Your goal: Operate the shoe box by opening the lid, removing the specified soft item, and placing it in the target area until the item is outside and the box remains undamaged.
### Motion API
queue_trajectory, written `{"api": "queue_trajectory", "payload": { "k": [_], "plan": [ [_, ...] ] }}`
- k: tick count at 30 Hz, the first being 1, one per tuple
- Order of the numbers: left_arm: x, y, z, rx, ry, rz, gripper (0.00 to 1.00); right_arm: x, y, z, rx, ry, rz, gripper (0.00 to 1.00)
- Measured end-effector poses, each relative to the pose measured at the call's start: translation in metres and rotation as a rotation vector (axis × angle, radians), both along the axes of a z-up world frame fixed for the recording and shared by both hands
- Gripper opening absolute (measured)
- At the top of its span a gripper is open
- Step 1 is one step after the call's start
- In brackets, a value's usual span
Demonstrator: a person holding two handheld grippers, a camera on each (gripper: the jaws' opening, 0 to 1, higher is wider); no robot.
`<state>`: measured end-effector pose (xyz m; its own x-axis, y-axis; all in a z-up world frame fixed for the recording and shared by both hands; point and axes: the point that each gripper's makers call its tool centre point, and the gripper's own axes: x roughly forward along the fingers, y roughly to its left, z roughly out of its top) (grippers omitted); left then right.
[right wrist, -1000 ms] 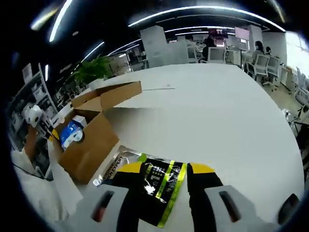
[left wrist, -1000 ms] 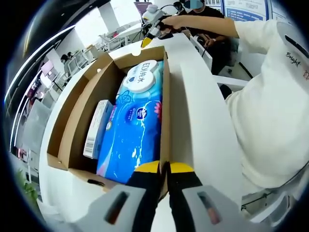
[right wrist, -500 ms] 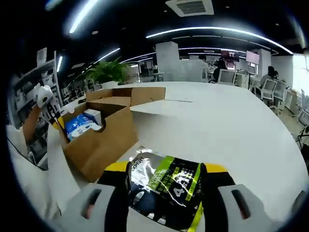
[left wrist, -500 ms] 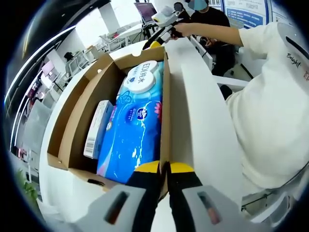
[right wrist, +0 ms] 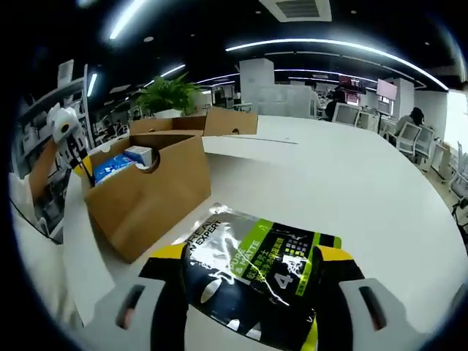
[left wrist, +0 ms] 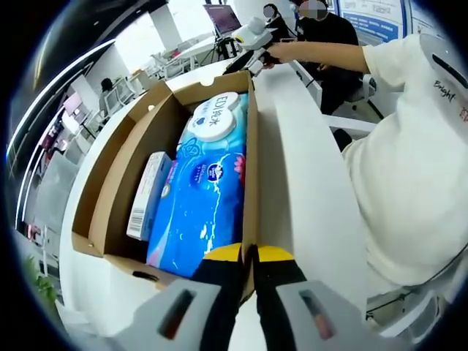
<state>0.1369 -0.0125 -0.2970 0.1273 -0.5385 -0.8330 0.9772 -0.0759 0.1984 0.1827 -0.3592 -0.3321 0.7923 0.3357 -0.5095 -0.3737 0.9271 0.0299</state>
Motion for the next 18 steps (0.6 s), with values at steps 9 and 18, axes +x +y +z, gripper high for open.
{"api": "queue_trajectory", "payload": {
  "k": [9, 18],
  "plan": [
    [0.0034, 0.0005, 0.0002, -0.003, -0.005, -0.003, 0.04, -0.0028, -0.0014, -0.0065, -0.043, 0.023, -0.007, 0.69],
    [0.0057, 0.0003, 0.0002, -0.007, -0.005, -0.003, 0.04, -0.0008, -0.0061, -0.0091, -0.027, 0.033, -0.029, 0.68]
  ]
}}
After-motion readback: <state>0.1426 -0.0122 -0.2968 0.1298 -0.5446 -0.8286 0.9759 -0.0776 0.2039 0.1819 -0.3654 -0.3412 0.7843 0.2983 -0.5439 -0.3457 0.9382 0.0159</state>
